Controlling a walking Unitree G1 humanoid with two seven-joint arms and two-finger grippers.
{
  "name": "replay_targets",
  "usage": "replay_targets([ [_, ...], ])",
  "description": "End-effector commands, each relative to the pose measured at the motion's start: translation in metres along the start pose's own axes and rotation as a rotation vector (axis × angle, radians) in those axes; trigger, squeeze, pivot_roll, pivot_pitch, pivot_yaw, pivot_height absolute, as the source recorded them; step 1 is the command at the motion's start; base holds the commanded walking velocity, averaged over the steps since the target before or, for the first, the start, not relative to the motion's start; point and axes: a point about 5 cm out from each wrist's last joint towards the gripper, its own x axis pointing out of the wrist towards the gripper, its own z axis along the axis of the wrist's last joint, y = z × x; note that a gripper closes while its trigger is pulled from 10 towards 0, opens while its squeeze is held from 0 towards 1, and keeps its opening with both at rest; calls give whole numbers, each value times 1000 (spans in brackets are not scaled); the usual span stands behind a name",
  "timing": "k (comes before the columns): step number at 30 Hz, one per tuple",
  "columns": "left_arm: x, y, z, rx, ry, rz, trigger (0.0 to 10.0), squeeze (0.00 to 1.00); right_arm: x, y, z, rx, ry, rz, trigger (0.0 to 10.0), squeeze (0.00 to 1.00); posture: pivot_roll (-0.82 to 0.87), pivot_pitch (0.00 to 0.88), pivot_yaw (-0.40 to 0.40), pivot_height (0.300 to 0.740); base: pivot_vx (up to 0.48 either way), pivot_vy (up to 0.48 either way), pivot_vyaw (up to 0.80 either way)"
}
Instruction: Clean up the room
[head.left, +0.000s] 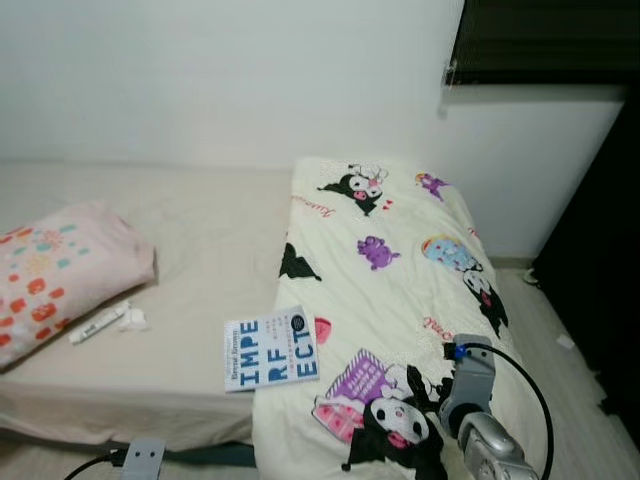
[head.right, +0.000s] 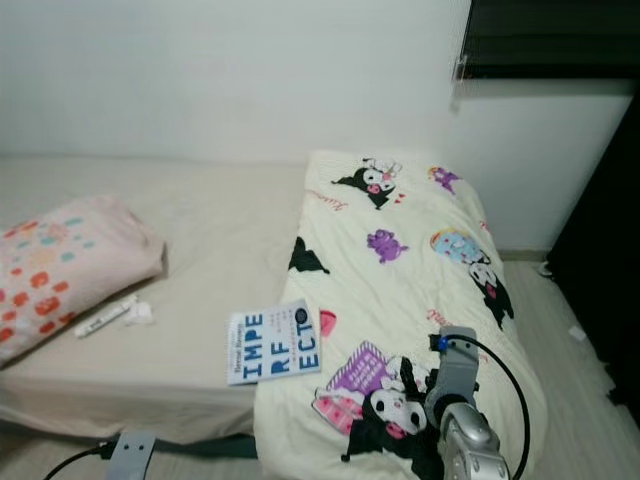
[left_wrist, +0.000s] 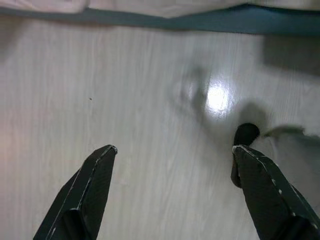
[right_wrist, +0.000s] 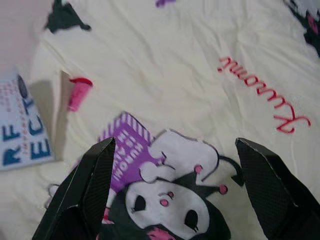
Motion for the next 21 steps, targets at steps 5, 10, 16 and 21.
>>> replay_targets([
  [5, -2, 3, -11, 44, 36, 2, 10000, 0, 3, 11, -6, -34, 23, 43, 10000, 0, -2, 26, -8, 735, 0, 0, 0],
  [10, -2, 5, -14, 72, 47, 9, 10000, 0, 4, 12, -16, -52, 61, 49, 10000, 0, -2, 23, -9, 740, 0, 0, 0],
  [16, -3, 6, -17, 82, 53, 15, 10000, 0, -3, 0, -53, -95, 208, -6, 10000, 0, 5, 14, -14, 740, 0, 0, 79],
  [21, -2, 7, -17, 3, 71, 15, 10000, 0, -7, -2, -59, -115, 223, 3, 10000, 0, 11, 9, -17, 740, -232, 0, 706],
])
